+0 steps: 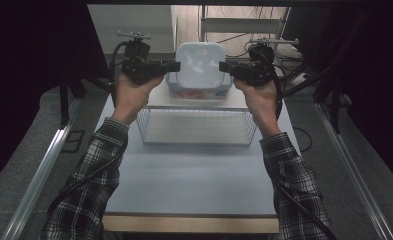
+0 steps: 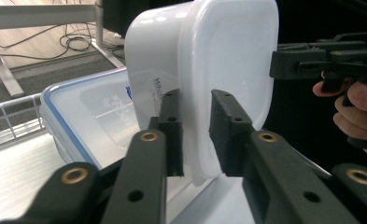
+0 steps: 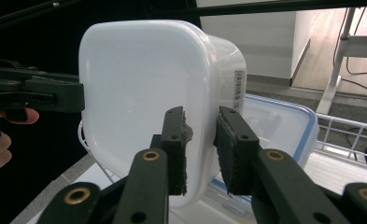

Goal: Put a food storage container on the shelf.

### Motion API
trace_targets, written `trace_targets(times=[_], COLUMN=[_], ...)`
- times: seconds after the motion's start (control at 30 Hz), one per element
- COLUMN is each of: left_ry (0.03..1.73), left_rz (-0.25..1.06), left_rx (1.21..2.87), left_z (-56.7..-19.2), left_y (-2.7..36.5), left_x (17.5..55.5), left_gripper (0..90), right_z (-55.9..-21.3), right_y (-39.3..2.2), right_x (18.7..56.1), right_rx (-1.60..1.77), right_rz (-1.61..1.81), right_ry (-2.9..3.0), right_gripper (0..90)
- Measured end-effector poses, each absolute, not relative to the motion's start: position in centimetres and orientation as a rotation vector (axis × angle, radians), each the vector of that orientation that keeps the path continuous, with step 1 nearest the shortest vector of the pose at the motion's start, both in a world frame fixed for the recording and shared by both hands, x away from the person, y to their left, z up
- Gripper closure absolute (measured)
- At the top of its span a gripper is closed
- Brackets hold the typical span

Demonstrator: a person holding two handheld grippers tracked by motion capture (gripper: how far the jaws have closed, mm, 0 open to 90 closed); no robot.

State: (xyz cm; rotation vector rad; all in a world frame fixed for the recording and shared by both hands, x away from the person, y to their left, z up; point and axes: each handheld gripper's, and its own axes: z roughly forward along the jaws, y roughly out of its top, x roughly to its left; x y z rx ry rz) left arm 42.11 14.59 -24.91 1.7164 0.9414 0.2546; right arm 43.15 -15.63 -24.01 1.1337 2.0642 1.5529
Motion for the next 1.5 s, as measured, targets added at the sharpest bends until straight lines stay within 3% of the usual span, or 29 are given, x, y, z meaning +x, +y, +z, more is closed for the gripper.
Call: trace_targets(times=[0.23,0.63,1.0,1.5], left_ry=[0.961,1.003,1.038,1.068], left_rz=[0.29,0.306,0.371,0.416], left_rx=[1.729,1.744,1.795,1.792], left_z=[-24.7,-24.7,-24.3,-24.0], left_y=[14.1,13.7,13.0,12.4], left_x=[42.7,44.0,45.2,46.2], left_gripper=[66.2,64.5,52.2,47.8], right_z=[-23.9,-23.9,-24.1,-24.4], right_y=[-15.1,-14.6,-14.3,-13.9], right_x=[43.8,44.9,46.1,47.3], right_rx=[1.132,1.16,1.211,1.223], right_rz=[1.536,1.51,1.495,1.446], right_ry=[2.06,2.052,2.034,1.967], right_gripper=[66.0,61.7,53.0,51.9])
